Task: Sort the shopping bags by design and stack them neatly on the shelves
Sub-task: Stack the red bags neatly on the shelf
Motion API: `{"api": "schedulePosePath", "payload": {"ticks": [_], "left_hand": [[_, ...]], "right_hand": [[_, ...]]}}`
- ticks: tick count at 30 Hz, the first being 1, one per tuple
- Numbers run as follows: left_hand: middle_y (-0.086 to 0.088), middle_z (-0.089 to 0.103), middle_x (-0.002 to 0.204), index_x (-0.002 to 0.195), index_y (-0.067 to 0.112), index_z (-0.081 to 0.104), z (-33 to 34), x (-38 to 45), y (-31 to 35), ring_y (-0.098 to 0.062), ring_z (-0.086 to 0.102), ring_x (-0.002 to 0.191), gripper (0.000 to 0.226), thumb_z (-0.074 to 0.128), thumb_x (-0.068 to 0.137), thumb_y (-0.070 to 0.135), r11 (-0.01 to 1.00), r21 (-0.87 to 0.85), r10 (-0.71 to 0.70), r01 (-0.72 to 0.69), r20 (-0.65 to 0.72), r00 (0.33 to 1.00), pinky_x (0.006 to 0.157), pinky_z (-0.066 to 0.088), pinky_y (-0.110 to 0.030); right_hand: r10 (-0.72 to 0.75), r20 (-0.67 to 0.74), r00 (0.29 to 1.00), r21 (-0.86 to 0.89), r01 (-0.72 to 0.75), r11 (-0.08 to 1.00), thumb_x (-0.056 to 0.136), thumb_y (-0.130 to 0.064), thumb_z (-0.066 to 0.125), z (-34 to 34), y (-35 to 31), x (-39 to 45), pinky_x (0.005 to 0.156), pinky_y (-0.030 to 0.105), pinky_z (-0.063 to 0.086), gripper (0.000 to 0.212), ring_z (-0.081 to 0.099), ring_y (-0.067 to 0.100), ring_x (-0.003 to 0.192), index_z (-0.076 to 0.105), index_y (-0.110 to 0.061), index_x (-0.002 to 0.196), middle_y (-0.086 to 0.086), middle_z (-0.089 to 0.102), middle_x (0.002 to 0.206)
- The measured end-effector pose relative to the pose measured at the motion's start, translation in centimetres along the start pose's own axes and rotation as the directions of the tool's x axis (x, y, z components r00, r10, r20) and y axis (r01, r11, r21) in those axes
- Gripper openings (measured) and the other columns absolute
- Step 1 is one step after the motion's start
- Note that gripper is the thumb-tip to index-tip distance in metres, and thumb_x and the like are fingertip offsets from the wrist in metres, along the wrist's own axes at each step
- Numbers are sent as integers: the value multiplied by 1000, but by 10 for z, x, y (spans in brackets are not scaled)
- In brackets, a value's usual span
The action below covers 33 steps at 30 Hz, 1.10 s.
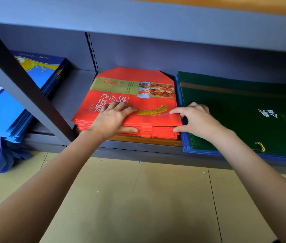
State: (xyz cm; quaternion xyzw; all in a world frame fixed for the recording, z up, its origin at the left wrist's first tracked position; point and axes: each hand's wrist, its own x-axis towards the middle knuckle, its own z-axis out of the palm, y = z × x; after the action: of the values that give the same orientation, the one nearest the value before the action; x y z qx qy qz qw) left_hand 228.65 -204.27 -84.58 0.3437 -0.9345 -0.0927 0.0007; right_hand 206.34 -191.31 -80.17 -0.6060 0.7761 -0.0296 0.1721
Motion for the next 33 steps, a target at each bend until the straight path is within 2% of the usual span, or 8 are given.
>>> {"api": "schedulePosePath", "payload": {"ticks": [3,6,13,18,23,26,29,33], "left_hand": [[3,36,142,141,33,34,1,0,2,-24,33,128,80,52,72,70,998,63,10,-11,14,1000,105,28,-45],[2,31,143,143,34,29,-1,1,3,-25,30,128,82,50,73,71,996,89,-2,-2,49,999,107,27,-46],[-1,24,146,147,31,19,4,1,7,-28,26,130,89,48,74,73,988,155,-9,0,58,998,110,23,-49],[1,29,145,145,32,25,4,-4,2,-28,29,129,88,53,72,72,993,105,-43,44,-10,999,107,24,-44],[0,18,151,147,35,18,-5,-3,-6,-27,18,136,91,61,73,65,998,57,-23,19,66,998,113,14,-44],[-3,11,155,147,38,12,-18,-9,-33,-31,8,141,104,68,64,66,976,49,-218,213,141,966,114,7,-49],[-2,0,156,147,39,3,-23,-18,-55,-37,-1,142,115,68,57,73,908,16,-408,419,265,874,112,10,-57],[-13,-18,154,147,38,-11,-22,-13,-61,-46,7,140,128,72,55,71,902,56,-417,428,371,830,113,20,-54]], "right_hand": [[-24,106,994,-250,50,967,75,-41,73,4,-3,0,112,55,0,78,25,22,134,32,-27,141,11,46,130],[-34,146,989,-347,83,934,75,-46,72,7,-10,-1,111,59,-3,81,27,25,132,31,-20,139,11,48,129],[-30,149,988,-323,78,943,79,-45,69,11,-15,3,111,60,-2,84,35,28,126,21,-21,143,8,54,124],[27,80,996,-62,-22,998,82,-41,67,21,-17,-1,113,56,2,82,36,26,126,17,-27,145,6,51,131],[43,74,996,-168,-30,985,82,-46,65,17,-19,1,113,54,1,80,43,24,124,20,-30,146,1,56,129],[76,98,992,-236,-51,970,83,-42,66,15,-27,7,113,56,3,83,52,25,118,15,-32,147,1,61,122],[117,130,985,-259,-80,963,81,-39,69,16,-37,13,111,55,9,89,51,27,119,9,-36,147,4,57,127],[173,170,970,-234,-130,963,79,-32,72,12,-41,19,111,50,19,92,48,28,122,11,-36,148,6,50,135]]}}
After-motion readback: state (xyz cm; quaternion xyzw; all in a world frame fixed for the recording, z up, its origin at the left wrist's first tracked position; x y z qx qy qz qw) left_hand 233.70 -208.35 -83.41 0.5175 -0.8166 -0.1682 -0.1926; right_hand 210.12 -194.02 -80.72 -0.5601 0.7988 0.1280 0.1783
